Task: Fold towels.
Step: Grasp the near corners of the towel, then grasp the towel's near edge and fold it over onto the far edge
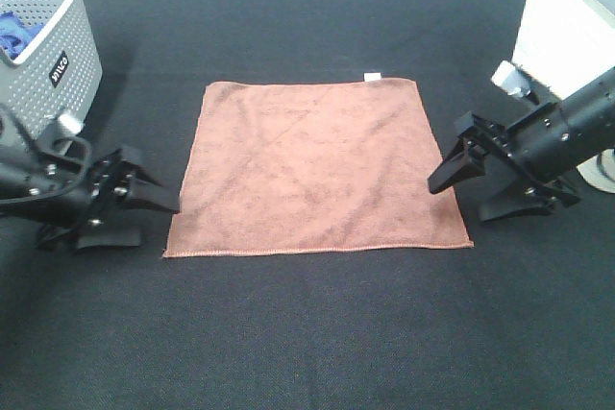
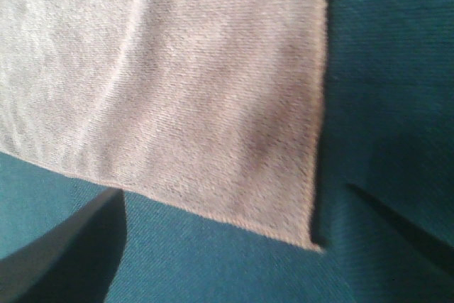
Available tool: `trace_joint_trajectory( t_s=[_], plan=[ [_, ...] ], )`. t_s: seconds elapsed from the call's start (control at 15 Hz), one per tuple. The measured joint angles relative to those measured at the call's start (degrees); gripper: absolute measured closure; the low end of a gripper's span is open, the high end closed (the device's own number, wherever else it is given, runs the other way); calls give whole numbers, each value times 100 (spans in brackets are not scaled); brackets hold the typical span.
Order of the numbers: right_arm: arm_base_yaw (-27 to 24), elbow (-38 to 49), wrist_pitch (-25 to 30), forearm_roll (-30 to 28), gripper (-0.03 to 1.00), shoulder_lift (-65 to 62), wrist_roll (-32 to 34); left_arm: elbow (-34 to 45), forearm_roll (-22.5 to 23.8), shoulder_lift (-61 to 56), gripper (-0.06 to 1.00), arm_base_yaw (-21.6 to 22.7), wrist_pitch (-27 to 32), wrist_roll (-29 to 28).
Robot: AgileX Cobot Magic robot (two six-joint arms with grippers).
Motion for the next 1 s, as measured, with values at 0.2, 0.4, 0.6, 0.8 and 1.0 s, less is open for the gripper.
trace_joint_trajectory(
  t_s=[0.2, 0.4, 0.6, 0.8, 1.0],
  plan=[
    [69, -6, -52, 86, 21, 212, -97, -172, -80, 143, 24, -218, 23, 11],
    [74, -63, -23, 567, 22, 493, -355, -435, -120, 315, 25, -470, -52, 17],
    [304, -69, -46, 980, 31, 619, -653, -808, -166, 556, 25, -745, -23, 0],
    [413, -69, -195, 963, 46, 670, -636, -871, -172, 596, 32, -785, -69, -6],
    [413, -63, -372, 848, 84, 728, -476, -871, -74, 710, 85, -785, -292, -132]
  ],
)
